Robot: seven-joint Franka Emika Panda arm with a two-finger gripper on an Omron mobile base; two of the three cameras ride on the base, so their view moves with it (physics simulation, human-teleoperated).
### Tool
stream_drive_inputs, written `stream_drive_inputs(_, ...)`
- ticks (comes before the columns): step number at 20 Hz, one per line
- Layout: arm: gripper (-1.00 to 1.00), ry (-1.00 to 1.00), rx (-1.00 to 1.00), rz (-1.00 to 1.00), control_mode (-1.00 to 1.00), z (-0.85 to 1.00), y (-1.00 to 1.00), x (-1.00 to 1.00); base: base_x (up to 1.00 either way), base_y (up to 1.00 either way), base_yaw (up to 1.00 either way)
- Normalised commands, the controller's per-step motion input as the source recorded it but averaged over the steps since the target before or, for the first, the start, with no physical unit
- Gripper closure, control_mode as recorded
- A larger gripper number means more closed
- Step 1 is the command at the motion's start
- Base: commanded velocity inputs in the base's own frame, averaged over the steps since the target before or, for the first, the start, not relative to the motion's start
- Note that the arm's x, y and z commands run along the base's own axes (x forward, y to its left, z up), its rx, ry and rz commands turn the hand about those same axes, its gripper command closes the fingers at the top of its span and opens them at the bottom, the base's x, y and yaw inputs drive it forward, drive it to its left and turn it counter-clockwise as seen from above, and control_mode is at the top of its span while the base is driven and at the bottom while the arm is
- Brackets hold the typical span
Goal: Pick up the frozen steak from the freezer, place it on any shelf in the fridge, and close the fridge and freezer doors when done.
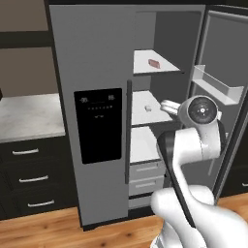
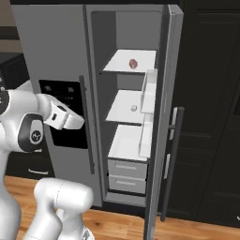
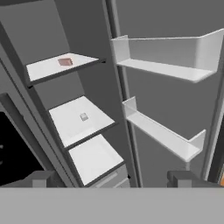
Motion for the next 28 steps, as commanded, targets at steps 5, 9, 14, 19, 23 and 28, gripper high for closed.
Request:
stream_drive_inputs(5, -1.0, -0.09, 0.05, 0.15, -1.0, 0.0, -0.05, -0.19, 0.0, 0.0, 0.0)
stream_drive_inputs(9, -1.0, 0.0, 0.04, 0.21, -1.0, 0.0, -0.53, -0.69, 0.0, 0.0, 0.0)
stream_drive_inputs(14, -1.0, 0.05, 0.05, 0.1, -1.0, 0.04, -0.8, -1.0, 0.0, 0.0, 0.0)
stream_drive_inputs(19, -1.0, 0.06, 0.04, 0.11, -1.0, 0.0, -0.92, -1.0, 0.0, 0.0, 0.0)
stream_drive_inputs(23, -1.0, 0.05, 0.05, 0.1, -1.0, 0.0, -1.0, -0.85, 0.0, 0.0, 0.0)
stream_drive_inputs(28, -1.0, 0.03, 0.01, 0.05, -1.0, -0.08, -0.8, 0.11, 0.0, 0.0, 0.0)
